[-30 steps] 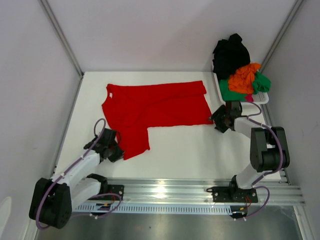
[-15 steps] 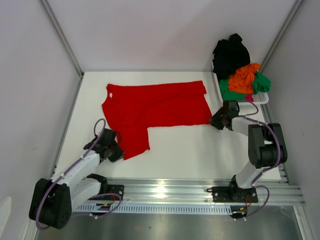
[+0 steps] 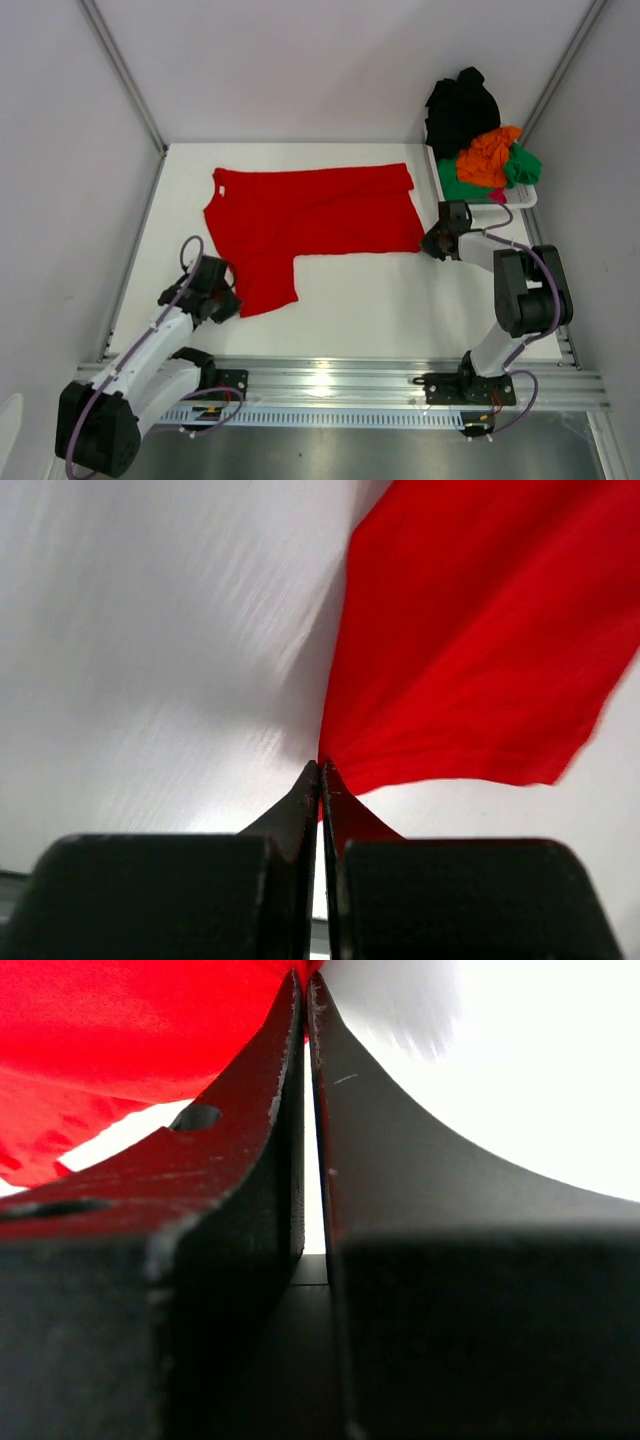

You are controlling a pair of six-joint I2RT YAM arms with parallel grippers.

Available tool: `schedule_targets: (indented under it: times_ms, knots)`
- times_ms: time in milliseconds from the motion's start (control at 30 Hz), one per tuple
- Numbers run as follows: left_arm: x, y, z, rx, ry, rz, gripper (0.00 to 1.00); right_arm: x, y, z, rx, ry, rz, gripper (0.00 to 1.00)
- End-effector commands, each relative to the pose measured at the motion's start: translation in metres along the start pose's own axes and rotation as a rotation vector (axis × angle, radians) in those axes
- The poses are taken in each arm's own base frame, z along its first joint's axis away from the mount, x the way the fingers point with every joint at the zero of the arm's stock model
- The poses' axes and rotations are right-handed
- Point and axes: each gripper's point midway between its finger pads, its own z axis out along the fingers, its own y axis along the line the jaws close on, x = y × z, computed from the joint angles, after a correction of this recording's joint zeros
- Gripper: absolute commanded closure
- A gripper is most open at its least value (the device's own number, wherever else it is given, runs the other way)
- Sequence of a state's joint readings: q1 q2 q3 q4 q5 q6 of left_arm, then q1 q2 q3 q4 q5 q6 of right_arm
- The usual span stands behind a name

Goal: Fold and stack the t-shirts
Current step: Fold the tshirt

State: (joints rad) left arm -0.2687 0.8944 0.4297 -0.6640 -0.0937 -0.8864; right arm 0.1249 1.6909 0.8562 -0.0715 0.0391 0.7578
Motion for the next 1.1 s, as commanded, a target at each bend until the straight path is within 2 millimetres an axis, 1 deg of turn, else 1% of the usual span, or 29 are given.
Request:
schedule_targets:
  times_ms: [0,33,100,167,200,300,467,533,600,800,933,1067]
  knots:
    - [-0.028,-0.01,-0.026,0.02,-0.103,0.048,0.99,0.011,-0.02,-0.013,0.098,0.013,-0.067,1.0]
    - [-0.032,-0.014,-0.031,0.031,-0.115,0.05,1.0,0.014,-0.023,-0.015,0.1,0.017,-0.066,1.0]
    - [-0.034,-0.014,-0.036,0.03,-0.126,0.047,0.99,0.012,-0.021,-0.021,0.089,0.004,-0.056,1.0]
    - [-0.035,-0.008,-0.039,0.007,-0.14,0.038,0.99,0.014,-0.024,-0.024,0.091,0.004,-0.052,1.0]
    - [-0.036,-0.008,-0.042,0.019,-0.154,0.026,0.99,0.013,-0.022,-0.027,0.084,-0.005,-0.043,1.0]
    - [-0.033,-0.008,-0.046,0.044,-0.159,0.002,0.99,0.016,-0.024,-0.032,0.078,-0.003,-0.029,1.0]
    - [-0.033,-0.007,-0.049,0.056,-0.17,-0.016,0.99,0.018,-0.03,-0.036,0.094,-0.004,-0.028,1.0]
    - [-0.036,-0.009,-0.053,0.064,-0.18,-0.016,0.99,0.018,-0.031,-0.036,0.098,-0.001,-0.033,1.0]
    - [-0.038,-0.007,-0.055,0.052,-0.187,-0.018,0.99,0.017,-0.032,-0.036,0.099,0.002,-0.04,1.0]
    - [-0.047,-0.017,-0.069,0.114,-0.236,-0.015,0.99,0.016,-0.024,-0.04,0.068,-0.003,-0.045,1.0]
    - [-0.052,-0.02,-0.071,0.123,-0.251,-0.006,0.99,0.015,-0.021,-0.043,0.049,-0.014,-0.063,1.0]
    - [-0.05,-0.026,-0.069,0.148,-0.242,0.001,0.99,0.015,-0.019,-0.045,0.032,-0.021,-0.076,1.0]
